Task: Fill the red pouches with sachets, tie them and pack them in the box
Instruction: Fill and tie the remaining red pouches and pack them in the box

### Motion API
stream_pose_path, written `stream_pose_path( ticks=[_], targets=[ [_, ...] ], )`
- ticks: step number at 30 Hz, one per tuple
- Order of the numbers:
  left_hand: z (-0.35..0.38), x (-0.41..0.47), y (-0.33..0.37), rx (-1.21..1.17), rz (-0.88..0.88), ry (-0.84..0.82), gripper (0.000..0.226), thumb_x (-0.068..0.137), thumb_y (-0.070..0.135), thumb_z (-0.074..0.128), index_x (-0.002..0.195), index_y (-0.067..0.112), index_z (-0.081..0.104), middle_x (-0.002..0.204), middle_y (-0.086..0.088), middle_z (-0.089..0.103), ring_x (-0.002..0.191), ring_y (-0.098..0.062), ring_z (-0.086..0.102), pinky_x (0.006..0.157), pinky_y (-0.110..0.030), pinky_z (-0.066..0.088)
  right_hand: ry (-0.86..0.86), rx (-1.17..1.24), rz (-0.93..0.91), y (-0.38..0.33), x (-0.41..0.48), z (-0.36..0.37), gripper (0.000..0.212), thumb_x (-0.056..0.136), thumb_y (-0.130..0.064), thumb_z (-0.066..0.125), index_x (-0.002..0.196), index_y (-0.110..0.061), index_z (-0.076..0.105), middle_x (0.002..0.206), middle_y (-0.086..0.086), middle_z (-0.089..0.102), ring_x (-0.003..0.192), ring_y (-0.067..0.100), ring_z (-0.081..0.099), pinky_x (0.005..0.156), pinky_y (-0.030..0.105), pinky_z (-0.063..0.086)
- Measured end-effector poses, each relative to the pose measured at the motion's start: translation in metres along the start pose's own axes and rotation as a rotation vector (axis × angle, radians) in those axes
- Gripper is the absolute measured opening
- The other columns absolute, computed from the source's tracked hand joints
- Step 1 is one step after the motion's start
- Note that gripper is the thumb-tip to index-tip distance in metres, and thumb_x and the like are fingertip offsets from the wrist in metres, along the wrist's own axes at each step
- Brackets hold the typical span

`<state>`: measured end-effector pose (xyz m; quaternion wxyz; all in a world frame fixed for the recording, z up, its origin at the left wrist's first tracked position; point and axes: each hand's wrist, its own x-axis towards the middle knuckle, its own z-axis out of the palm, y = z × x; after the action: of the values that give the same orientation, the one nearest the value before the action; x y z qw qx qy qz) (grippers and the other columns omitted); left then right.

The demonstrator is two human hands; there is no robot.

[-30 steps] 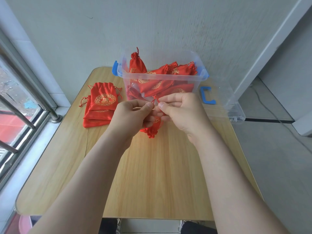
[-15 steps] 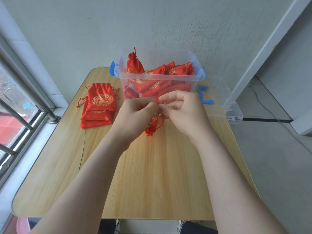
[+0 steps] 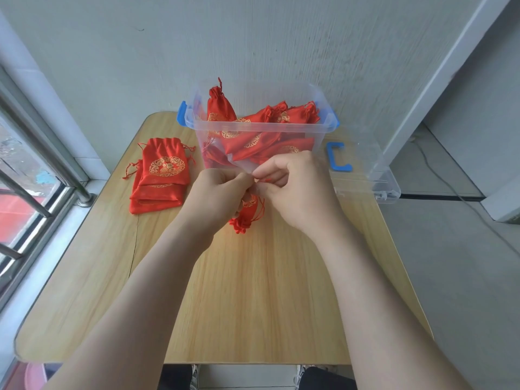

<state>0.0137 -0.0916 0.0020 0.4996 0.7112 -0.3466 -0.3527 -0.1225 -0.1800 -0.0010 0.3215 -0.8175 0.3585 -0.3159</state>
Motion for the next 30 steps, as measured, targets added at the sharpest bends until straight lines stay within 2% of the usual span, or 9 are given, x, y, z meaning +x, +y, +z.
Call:
stream_pose_path(
  ticks=[3,6,10,14,19,22,25,27,30],
  targets=[
    [-0.001,0.0,-0.002,0.036,0.027,0.019,0.035,0.101,0.02,0.059,0.084,-0.009,0.069,0.069,-0.006,0.057,0.061,-0.017,0.047,0.06,-0.032,0.042,0.015,0.028,0.021,0.001,0.0,-0.004,0.018,0.075,-0.02,0.098,0.085,-0.026,0.084,0.071,-0.014,0.074,0.065,-0.006,0.067,0.063,0.01,0.049],
    [-0.002,0.001,-0.005,0.06,0.045,0.024,0.037,0.104,0.022,0.057,0.086,-0.007,0.07,0.067,-0.004,0.061,0.058,-0.014,0.048,0.057,-0.028,0.043,0.021,0.065,0.044,0.003,0.0,-0.006,0.018,0.075,-0.021,0.098,0.083,-0.028,0.083,0.073,-0.011,0.075,0.065,-0.003,0.068,0.064,0.013,0.052],
    [-0.002,0.002,-0.007,0.079,0.038,0.004,0.041,0.108,0.03,0.058,0.084,0.001,0.074,0.068,-0.003,0.063,0.058,-0.013,0.053,0.061,-0.03,0.049,-0.041,0.037,0.026,0.002,-0.001,-0.004,0.019,0.082,-0.019,0.093,0.097,-0.025,0.083,0.083,-0.013,0.076,0.075,-0.002,0.071,0.07,0.015,0.055],
    [-0.003,0.003,-0.008,0.063,0.026,-0.012,0.04,0.109,0.031,0.059,0.088,0.003,0.077,0.066,-0.006,0.061,0.061,-0.018,0.055,0.064,-0.033,0.048,-0.087,0.056,0.036,-0.002,-0.004,-0.005,0.036,0.074,-0.032,0.098,0.105,-0.025,0.08,0.09,-0.011,0.077,0.079,0.0,0.073,0.073,0.016,0.059],
    [-0.004,0.003,-0.007,-0.029,-0.045,-0.049,0.037,0.108,0.032,0.061,0.096,0.002,0.079,0.072,-0.009,0.063,0.065,-0.02,0.055,0.064,-0.032,0.047,-0.032,-0.02,-0.002,-0.004,-0.005,-0.005,0.034,0.074,-0.027,0.098,0.105,-0.027,0.083,0.087,-0.011,0.077,0.078,-0.003,0.07,0.073,0.011,0.055],
    [-0.004,0.003,-0.003,-0.118,-0.095,-0.049,0.033,0.109,0.024,0.058,0.1,-0.001,0.077,0.08,-0.012,0.068,0.07,-0.021,0.057,0.068,-0.036,0.049,-0.013,-0.075,-0.068,-0.004,-0.004,-0.004,0.028,0.079,-0.019,0.094,0.105,-0.025,0.086,0.089,-0.016,0.077,0.078,-0.007,0.068,0.076,0.01,0.054],
    [-0.004,0.004,0.004,-0.321,-0.188,-0.021,0.026,0.105,0.011,0.053,0.103,-0.005,0.072,0.09,-0.016,0.076,0.077,-0.024,0.06,0.068,-0.036,0.051,0.015,-0.136,-0.153,-0.002,-0.004,-0.003,0.021,0.083,-0.014,0.09,0.101,-0.024,0.087,0.075,-0.028,0.064,0.074,-0.011,0.062,0.074,0.006,0.045],
    [-0.005,0.004,0.007,-0.424,-0.243,-0.023,0.023,0.098,0.004,0.051,0.103,-0.008,0.07,0.091,-0.019,0.077,0.076,-0.024,0.062,0.068,-0.033,0.052,0.038,-0.189,-0.191,0.0,-0.004,-0.003,0.016,0.086,-0.016,0.087,0.1,-0.024,0.087,0.075,-0.021,0.065,0.073,-0.001,0.061,0.073,0.015,0.046],
    [-0.008,0.004,0.005,-0.46,-0.248,-0.053,0.03,0.093,0.001,0.05,0.112,-0.014,0.069,0.097,-0.021,0.076,0.075,-0.022,0.063,0.069,-0.032,0.054,0.022,-0.285,-0.215,0.005,-0.003,-0.002,0.013,0.091,-0.019,0.083,0.103,-0.024,0.087,0.08,-0.004,0.068,0.076,0.012,0.06,0.072,0.029,0.05]
  ],
)
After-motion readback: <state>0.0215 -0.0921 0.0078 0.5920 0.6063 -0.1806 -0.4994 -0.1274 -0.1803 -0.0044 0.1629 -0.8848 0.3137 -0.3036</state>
